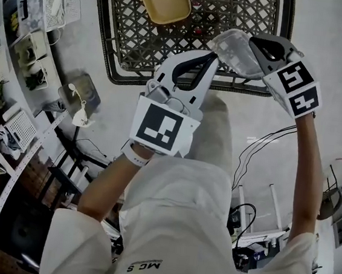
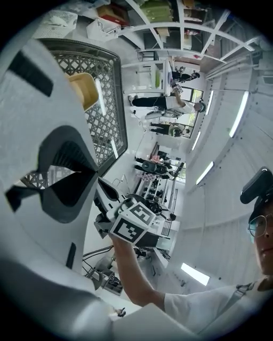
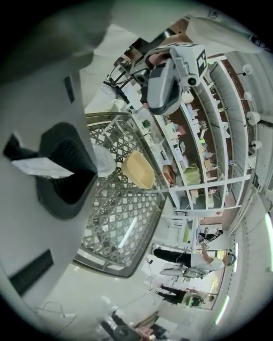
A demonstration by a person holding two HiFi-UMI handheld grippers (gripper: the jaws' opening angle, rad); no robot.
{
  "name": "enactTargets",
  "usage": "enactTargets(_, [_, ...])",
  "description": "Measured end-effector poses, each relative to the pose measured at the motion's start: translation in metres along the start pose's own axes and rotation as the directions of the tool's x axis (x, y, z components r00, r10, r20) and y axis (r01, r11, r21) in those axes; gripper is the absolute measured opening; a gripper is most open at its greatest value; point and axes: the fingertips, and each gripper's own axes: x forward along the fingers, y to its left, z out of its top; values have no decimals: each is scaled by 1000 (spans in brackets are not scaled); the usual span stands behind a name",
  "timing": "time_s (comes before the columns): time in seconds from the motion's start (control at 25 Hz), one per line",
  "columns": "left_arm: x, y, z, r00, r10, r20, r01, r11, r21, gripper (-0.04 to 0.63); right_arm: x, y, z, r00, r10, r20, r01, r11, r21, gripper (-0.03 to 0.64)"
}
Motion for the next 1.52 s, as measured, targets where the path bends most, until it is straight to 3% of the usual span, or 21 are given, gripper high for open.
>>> enactTargets(0.28, [-40,-7,30,999,27,46,-29,998,50,25,-56,14,40,984,-125,130,118,991,57,15])
enactTargets(0.56, [-83,-5,70,988,93,123,-86,994,-62,25,-119,28,74,937,-254,242,218,962,166,15])
enactTargets(0.64, [-98,-8,85,984,94,150,-87,995,-50,25,-145,36,88,914,-291,281,246,951,185,15])
enactTargets(0.84, [-129,-12,118,967,110,230,-116,993,13,25,-201,46,113,851,-379,363,314,922,225,15])
enactTargets(1.36, [-194,-20,178,914,104,392,-126,992,31,25,-305,98,162,634,-542,551,442,839,317,15])
enactTargets(1.52, [-205,-25,191,902,105,419,-142,988,57,25,-337,113,170,551,-575,604,475,812,340,17])
